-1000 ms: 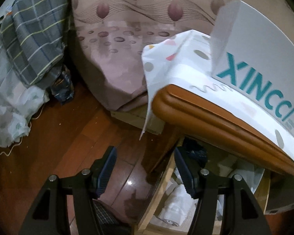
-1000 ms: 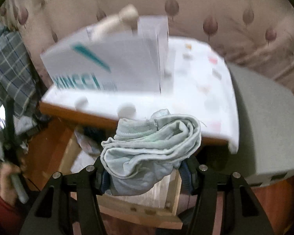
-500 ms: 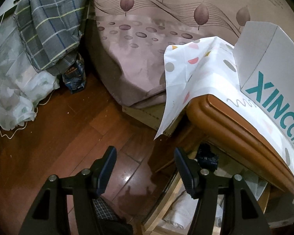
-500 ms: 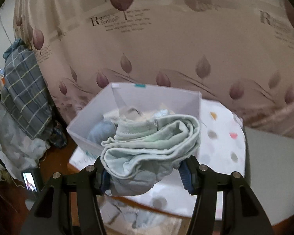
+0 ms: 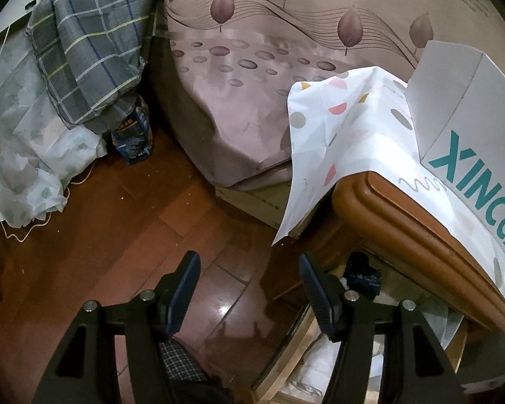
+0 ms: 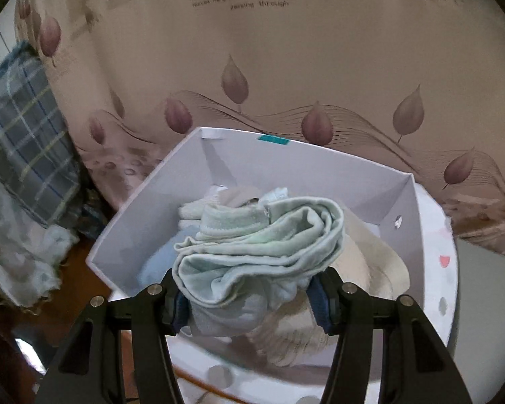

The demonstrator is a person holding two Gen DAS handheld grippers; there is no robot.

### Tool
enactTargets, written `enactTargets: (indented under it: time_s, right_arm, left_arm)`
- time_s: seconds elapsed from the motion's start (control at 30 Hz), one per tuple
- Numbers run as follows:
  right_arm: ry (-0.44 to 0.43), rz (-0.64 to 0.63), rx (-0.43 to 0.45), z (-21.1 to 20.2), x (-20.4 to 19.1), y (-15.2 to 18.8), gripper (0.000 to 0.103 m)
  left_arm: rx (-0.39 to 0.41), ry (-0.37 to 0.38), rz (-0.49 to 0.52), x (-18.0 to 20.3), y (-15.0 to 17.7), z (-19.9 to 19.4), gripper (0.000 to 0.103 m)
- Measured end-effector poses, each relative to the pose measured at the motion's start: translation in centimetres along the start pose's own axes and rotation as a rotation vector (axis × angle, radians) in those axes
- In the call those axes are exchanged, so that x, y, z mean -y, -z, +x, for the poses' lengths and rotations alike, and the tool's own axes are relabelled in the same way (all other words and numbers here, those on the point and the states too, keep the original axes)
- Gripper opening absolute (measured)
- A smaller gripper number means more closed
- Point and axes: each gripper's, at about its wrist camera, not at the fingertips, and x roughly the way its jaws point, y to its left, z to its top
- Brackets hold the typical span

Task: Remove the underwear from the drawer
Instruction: 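Carry the light grey rolled garment into the white box and open the right gripper, then move the right gripper back down into the open drawer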

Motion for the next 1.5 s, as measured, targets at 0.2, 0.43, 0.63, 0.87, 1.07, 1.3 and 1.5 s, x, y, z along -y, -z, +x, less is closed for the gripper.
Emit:
enactTargets:
  time_s: [0.2, 0.43, 0.63, 0.87, 1.07, 1.3, 1.5]
  right_arm:
    - [0.114, -0.02, -0.038, 1.7, 1.6, -0.5, 0.056]
    - [0.173, -0.005, -0.055, 2.9, 3.5, -1.2, 0.061]
    - [0.171, 0.012, -0.036, 3.1, 3.7, -1.7, 0.07]
    - [0.166, 0.024, -0.009, 2.3, 3.6, -2.4, 0.08]
    - [0.159, 0.033, 0.019, 0.7, 3.6, -2.9, 0.087]
    - [0.088, 0.012, 0.025, -1.9, 2.9, -1.0, 0.087]
    - [-0.003, -0.057, 0.049, -6.4, 1.5, 4.9, 0.087]
  left_arm:
    - [-0.004, 0.011, 0.013, 0.3, 0.1, -0.1, 0.063]
    - [-0.002, 0.011, 0.044, 1.0, 0.3, -0.2, 0.063]
    - [0.002, 0.013, 0.059, 1.4, 0.3, -0.2, 0.063]
    - [-0.001, 0.022, 0.066, 1.6, 0.4, -0.2, 0.063]
    - [-0.012, 0.025, 0.095, 2.2, 0.6, 0.1, 0.063]
    - [-0.007, 0.028, 0.121, 2.4, 0.7, 0.0, 0.063]
    - [-0.011, 0.021, 0.098, 2.1, 0.5, 0.2, 0.063]
